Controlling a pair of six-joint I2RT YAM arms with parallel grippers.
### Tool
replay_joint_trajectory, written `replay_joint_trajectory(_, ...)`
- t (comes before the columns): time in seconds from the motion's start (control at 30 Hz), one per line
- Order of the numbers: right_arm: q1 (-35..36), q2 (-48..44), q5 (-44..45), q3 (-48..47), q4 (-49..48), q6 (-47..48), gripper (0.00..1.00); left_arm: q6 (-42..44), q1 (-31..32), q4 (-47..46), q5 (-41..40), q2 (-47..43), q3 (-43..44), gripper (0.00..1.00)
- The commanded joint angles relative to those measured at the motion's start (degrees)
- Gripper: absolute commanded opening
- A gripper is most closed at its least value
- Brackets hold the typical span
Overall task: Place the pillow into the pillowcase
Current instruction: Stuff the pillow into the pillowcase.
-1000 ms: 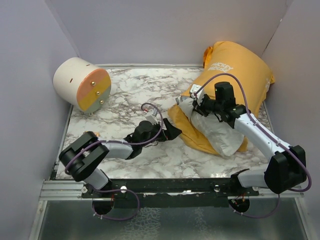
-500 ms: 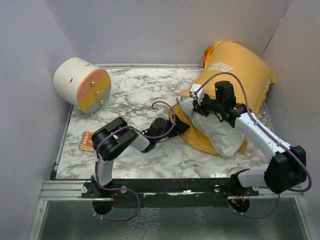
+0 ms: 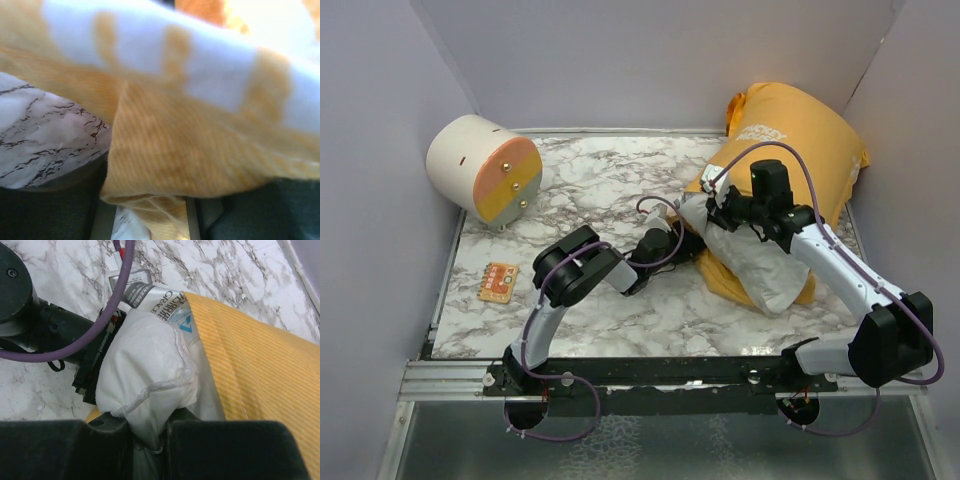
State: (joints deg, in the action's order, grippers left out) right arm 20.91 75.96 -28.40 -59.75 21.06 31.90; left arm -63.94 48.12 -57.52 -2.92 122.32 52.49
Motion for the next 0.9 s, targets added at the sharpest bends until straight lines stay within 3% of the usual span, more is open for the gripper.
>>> replay_joint_trajectory(0.0,-0.3,-1.3,-1.4,-3.6,-2.5,-1.6,0.03,-0.7,0.3,-1.3,1.6,3.7,2.0,0.27)
replay_joint_trajectory(0.07,-0.3,-1.3,0.3,-3.7,-2.4,-1.3,0.03,-0.9,0.0,-3.6,2.1,4.2,0.9,0.01)
replay_joint_trajectory(0.3,-1.7,-0.8,9.7,0.3,-2.6,2.8,0.02,0.0,-3.1,-13.8,6.5,-4.8,-11.9,0.00)
replay_joint_trajectory(0.6,-4.3,3.4,23.5,11.7,-7.1,13.9,0.03,2.0,-4.8,-10.1,13.5,-23.3,-23.1,0.00)
replay_joint_trajectory(0.7,-4.8,5.8,29.0,15.3,-11.1,17.3,0.03,3.8,-5.9,-6.0,15.7,-30.6,-24.1,0.00)
replay_joint_trajectory(0.87,-8.5,8.7,32.0,14.8,-14.6,19.7,0.04,12.6,-6.9,11.8,15.3,-44.1,-21.2,0.00)
